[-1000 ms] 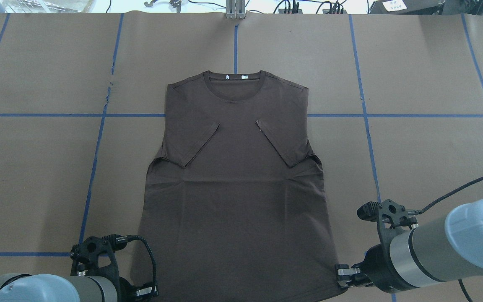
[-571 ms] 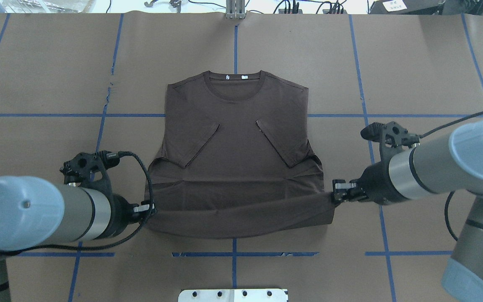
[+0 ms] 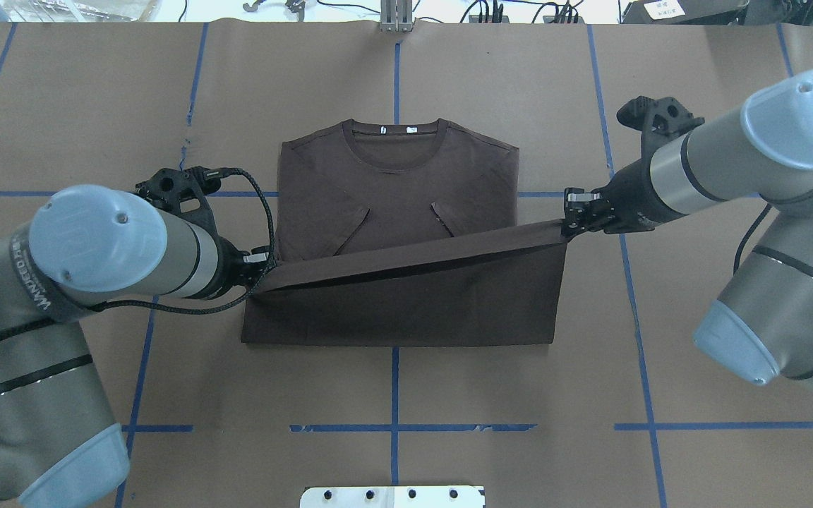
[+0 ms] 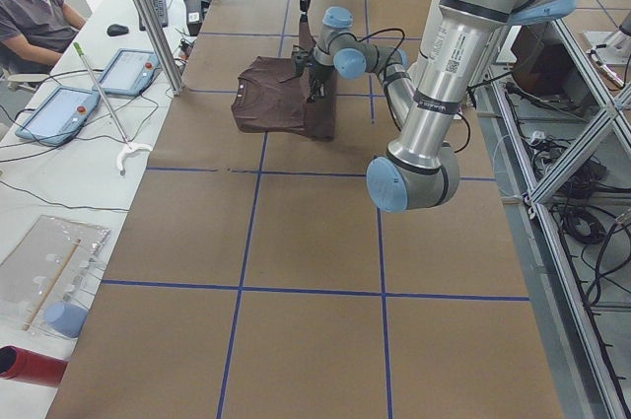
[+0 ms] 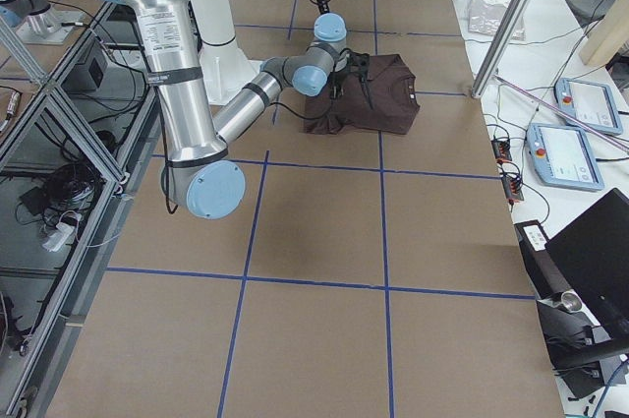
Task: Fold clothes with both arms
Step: 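Lift the hem with both grippers and fold it over toward the collar, then lower the hem onto the collar edge and open both grippers, then move the right gripper to the folded shirt's near corner and grasp it, then drag the folded shirt toward the robot with the right gripper, rotating it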
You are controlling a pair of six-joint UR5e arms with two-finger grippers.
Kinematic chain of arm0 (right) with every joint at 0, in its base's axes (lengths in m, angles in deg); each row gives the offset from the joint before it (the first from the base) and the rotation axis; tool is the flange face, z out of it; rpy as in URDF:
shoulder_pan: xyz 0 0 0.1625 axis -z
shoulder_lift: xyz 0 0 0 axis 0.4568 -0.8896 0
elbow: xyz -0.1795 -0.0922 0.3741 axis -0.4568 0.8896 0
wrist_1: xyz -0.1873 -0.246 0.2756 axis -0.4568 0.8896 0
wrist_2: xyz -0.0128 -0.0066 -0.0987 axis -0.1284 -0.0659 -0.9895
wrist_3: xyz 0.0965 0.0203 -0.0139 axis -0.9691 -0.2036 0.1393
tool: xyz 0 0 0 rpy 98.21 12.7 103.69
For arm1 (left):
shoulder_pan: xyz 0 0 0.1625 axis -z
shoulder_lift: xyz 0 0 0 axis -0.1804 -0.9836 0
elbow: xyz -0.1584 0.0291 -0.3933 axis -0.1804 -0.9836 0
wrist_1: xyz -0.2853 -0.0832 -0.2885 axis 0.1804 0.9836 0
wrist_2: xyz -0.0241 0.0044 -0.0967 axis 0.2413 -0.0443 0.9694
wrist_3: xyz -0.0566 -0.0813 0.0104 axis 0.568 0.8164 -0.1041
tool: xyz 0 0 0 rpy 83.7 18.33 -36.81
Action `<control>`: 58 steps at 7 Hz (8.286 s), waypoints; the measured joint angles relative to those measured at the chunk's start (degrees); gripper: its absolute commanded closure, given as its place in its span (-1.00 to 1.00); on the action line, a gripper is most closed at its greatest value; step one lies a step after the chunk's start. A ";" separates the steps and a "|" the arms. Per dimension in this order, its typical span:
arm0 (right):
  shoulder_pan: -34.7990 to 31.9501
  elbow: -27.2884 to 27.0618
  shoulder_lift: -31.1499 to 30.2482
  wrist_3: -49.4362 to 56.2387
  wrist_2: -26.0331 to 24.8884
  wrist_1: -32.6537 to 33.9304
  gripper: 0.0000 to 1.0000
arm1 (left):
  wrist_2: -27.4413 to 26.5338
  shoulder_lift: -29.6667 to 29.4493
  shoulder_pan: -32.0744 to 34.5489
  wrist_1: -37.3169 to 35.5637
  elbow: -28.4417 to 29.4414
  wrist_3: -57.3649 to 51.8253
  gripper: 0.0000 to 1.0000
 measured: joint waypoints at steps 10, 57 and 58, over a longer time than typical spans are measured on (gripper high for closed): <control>-5.70 36.36 19.34 3.84 0.06 -9.71 1.00 | 0.12 -13.82 10.51 23.10 35.40 -7.14 1.00; 44.94 -20.67 -28.84 -19.22 -25.40 -6.09 -1.00 | 1.78 -14.44 8.87 25.80 31.20 -6.73 -1.00; 41.98 -20.95 -27.58 -19.27 -25.66 -6.26 -1.00 | 2.76 -12.16 7.49 25.33 27.60 -5.73 -1.00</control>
